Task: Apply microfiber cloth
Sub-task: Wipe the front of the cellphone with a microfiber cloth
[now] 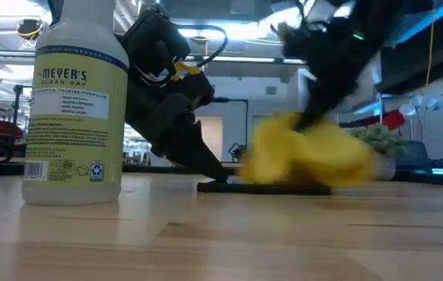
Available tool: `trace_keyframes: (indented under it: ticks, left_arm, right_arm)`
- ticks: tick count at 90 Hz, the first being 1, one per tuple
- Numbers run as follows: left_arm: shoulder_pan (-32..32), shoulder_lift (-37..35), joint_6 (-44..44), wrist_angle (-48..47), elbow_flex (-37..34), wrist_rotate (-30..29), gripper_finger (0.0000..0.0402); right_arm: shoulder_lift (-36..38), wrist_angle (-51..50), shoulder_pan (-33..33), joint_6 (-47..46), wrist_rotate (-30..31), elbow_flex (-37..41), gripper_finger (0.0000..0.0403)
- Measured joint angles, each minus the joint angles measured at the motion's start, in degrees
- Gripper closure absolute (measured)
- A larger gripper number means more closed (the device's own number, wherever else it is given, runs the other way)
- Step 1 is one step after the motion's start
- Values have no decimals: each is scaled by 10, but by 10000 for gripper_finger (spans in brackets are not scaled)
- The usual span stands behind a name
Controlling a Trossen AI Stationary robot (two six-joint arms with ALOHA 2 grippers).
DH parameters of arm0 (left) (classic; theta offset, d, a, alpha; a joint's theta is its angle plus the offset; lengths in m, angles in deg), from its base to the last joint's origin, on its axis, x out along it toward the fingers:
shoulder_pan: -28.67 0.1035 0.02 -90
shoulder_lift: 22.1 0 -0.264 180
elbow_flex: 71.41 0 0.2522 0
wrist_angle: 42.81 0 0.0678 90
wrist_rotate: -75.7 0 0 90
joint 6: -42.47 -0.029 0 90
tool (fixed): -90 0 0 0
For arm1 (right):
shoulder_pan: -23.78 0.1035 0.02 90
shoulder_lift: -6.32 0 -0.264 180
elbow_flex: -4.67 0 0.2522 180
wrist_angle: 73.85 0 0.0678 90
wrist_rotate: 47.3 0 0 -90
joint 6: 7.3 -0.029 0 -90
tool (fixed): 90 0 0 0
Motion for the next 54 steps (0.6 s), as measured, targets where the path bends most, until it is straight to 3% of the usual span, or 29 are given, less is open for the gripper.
trace_keyframes:
  ticks: [9, 23, 38, 54]
  left_arm:
    - [0, 0, 0, 1, 0, 0, 387]
    - [0, 0, 4, 0, 0, 0, 386]
    - [0, 0, 11, -1, 0, 1, 386]
    - [0, 0, 11, -4, 0, 0, 386]
  right_arm:
    - [-33, 133, -12, 35, 0, -3, 388]
    - [-119, 174, -33, 35, -18, -2, 388]
    - [-166, 102, -28, 0, -48, -8, 388]
    - [-142, -82, 7, -35, -14, -4, 388]
